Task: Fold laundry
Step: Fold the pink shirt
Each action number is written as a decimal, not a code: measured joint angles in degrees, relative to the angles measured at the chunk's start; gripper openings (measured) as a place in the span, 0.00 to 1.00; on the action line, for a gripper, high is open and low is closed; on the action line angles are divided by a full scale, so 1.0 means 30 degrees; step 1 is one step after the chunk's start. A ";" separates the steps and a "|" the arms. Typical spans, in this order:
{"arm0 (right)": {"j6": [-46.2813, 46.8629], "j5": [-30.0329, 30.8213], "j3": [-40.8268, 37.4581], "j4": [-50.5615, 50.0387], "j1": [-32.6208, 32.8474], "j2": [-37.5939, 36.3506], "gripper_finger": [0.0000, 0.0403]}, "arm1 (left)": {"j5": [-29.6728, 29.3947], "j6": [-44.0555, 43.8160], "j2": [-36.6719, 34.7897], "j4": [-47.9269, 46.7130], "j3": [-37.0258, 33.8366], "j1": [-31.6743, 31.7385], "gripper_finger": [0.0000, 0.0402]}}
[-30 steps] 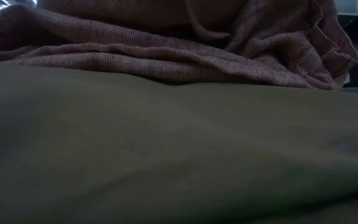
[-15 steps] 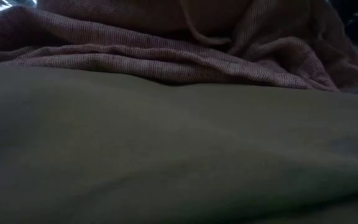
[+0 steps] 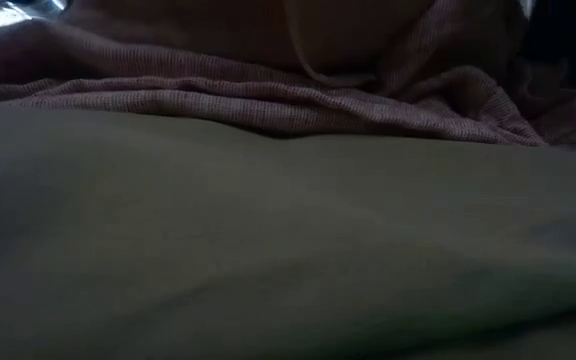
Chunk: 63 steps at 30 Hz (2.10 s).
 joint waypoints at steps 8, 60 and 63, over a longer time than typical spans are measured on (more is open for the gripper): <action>0.0192 -0.0248 0.0000 -0.0508 -0.0178 0.1251 0.56 | -0.1081 0.0037 0.0000 -0.0745 -0.0015 -0.0007 0.34; -0.5104 0.2997 0.7512 -0.6950 0.0227 0.1598 0.30 | -0.0487 -0.2195 -0.1406 -0.6353 -0.0018 -0.3118 0.05; -0.5537 0.4012 0.7519 -0.6289 -0.0262 0.1797 0.30 | -0.0491 -0.2207 -0.1406 -0.6315 -0.0020 -0.3118 0.05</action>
